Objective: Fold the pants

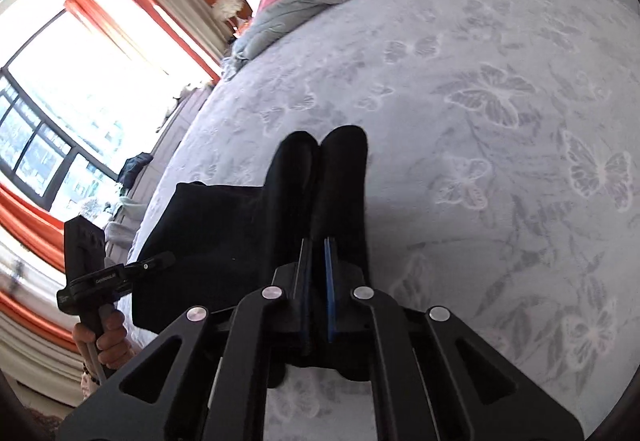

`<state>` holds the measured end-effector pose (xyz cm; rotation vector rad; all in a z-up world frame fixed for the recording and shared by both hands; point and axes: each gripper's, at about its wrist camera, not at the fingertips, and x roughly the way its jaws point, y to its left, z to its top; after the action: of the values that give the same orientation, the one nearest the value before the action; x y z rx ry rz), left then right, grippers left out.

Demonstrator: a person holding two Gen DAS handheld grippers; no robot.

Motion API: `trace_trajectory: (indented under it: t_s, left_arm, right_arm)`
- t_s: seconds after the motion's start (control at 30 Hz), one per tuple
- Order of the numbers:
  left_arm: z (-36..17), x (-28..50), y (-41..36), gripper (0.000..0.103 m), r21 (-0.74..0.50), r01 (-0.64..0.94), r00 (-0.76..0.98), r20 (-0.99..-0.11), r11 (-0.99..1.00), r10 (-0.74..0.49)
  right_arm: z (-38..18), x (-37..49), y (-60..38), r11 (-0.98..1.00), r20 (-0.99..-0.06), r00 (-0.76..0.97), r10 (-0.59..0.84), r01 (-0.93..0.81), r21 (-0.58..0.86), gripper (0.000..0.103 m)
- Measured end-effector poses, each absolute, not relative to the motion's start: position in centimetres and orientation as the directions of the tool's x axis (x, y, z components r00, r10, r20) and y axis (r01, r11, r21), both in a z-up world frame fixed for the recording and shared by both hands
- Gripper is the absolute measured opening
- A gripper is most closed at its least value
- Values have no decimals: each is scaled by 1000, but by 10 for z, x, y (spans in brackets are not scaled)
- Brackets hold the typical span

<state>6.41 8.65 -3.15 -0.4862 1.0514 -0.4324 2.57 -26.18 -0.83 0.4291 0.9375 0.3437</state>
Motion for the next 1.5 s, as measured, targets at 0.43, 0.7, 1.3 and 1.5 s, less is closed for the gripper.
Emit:
trace_trajectory:
  t_s: [0.43,0.7,1.3,1.5]
  left_arm:
    - [-47,27,127,75,-343,-66,513,-817,937,-263]
    - [-41,29,103,76,-262,14,507,-830,965,-233]
    - [-48,44,90,79,-207,8,516,-837,978,-182]
    - [-42,43,96,79,-241,13,523,-826,970,-213]
  right_arm:
    - [-77,15,-208,946,-857,403,321,-102,307,60]
    - [-53,12,-191,923,-805,453,383,-148,355,11]
    - [-71,38,-154,968,-875,417,247,-140,206,50]
    - [-31,33,-152,950,-796,517,314,-172,262,6]
